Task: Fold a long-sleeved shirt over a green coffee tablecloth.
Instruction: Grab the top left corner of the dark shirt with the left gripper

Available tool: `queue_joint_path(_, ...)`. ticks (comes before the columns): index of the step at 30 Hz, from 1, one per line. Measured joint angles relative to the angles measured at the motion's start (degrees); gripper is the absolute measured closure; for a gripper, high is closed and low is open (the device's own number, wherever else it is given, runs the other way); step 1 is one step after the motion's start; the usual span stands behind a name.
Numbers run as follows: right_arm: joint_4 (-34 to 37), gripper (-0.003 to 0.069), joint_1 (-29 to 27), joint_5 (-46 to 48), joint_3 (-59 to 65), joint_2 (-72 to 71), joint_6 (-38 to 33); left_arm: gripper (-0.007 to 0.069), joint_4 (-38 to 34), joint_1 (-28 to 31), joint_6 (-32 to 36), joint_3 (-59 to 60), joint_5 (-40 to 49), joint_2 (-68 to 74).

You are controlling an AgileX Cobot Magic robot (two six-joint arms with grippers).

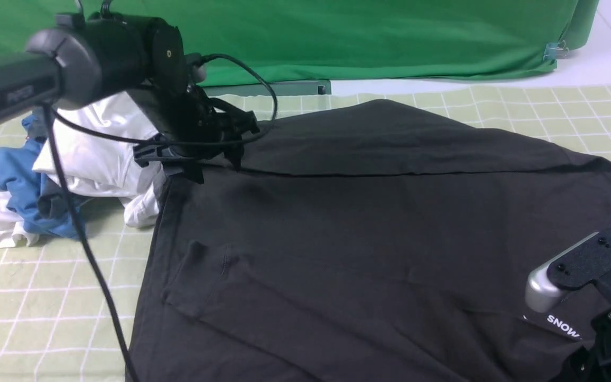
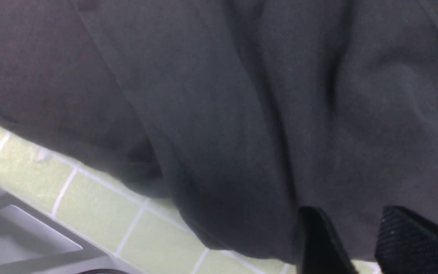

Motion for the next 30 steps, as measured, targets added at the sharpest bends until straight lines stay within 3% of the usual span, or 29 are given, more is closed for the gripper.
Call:
queue_joint_path(5,0.0,0.0421,0.0,-0.2,0.0,0.0,0.0,0.0116,-6.2,2.8,-0.4,-4.0,-0.4,4.8)
queue_joint_path(16,0.0,0.0415,0.0,-2.4,0.0,0.0,0.0,0.014,-5.5,4.9,-1.0,-7.6,-3.0,8.5)
queue_joint_path(23,0.0,0.0415,0.0,-3.1,0.0,0.0,0.0,0.0278,-4.5,5.2,-1.1,-7.7,-4.0,9.4)
queue_joint_path(27,0.0,0.0415,0.0,-3.2,0.0,0.0,0.0,0.0408,-4.5,5.2,0.0,-7.8,-4.6,9.5)
queue_joint_path(28,0.0,0.0415,0.0,-3.2,0.0,0.0,0.0,0.049,-4.8,5.2,1.8,-8.3,-4.6,9.7)
queue_joint_path(30,0.0,0.0415,0.0,-3.3,0.0,0.0,0.0,0.0568,-5.7,5.2,4.1,-9.2,-3.8,9.8)
